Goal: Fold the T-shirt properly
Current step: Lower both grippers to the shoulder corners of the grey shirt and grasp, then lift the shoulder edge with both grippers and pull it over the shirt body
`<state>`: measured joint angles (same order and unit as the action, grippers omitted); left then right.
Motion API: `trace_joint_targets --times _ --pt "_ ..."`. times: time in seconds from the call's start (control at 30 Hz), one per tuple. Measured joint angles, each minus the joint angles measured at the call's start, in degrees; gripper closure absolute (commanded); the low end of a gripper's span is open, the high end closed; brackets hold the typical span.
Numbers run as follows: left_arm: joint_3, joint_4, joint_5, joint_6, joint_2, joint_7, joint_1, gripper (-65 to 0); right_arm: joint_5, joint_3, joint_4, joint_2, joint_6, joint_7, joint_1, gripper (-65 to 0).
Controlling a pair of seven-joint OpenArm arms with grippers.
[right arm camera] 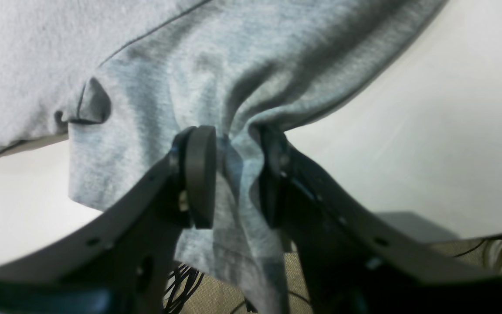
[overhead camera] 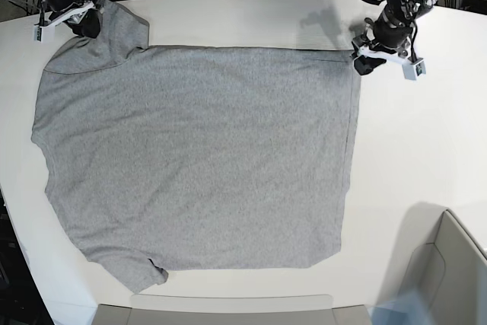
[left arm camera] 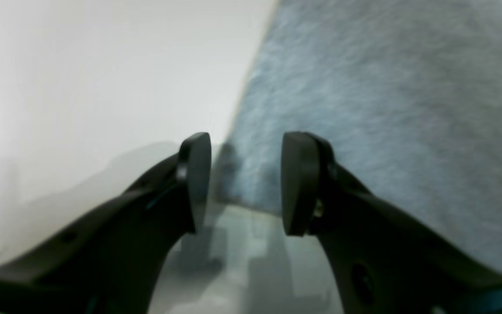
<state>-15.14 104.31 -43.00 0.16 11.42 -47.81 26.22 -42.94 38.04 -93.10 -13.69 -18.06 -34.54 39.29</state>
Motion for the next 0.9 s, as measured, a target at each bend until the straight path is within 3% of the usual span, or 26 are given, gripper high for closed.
trace_joint_targets --times 0.13,0.27,0.53,0.67,0.73,0.77,0.9 --pt "-0.04 -4.02 -0.59 -1.86 0.04 1.6 -0.48 -27.3 -0.04 0.02 0.0 0.09 0.0 0.11 0.11 -17.9" --pt "-0.04 -4.33 -0.63 -9.94 -0.02 0.39 -0.33 -27.2 -0.02 0.02 -0.02 0.07 -0.02 0.04 0.24 -17.9" --pt "-0.02 -10.01 -2.14 -12.22 -0.15 2.03 -3.74 -26.2 -0.07 0.0 -0.02 0.24 -0.04 0.13 0.22 -17.6" --pt "0.09 -11.67 -1.29 -11.67 -0.15 1.46 -4.96 -15.7 0.02 -0.02 -0.02 0.2 -0.04 -0.09 0.24 -8.7" --pt "0.07 -11.72 -1.18 -11.61 -0.15 1.62 -4.72 -5.0 0.31 -0.13 -0.02 0.2 -0.04 -0.42 0.22 0.0" --pt "0.07 -11.72 -1.27 -11.58 -0.15 1.73 -4.61 0.0 0.24 -0.13 -0.02 0.22 -0.04 -0.42 0.24 0.0" --pt "-0.39 -11.72 -1.9 -11.8 -0.17 1.75 -4.15 0.0 0.37 0.02 -0.44 0.04 -0.04 -1.14 0.42 0.0"
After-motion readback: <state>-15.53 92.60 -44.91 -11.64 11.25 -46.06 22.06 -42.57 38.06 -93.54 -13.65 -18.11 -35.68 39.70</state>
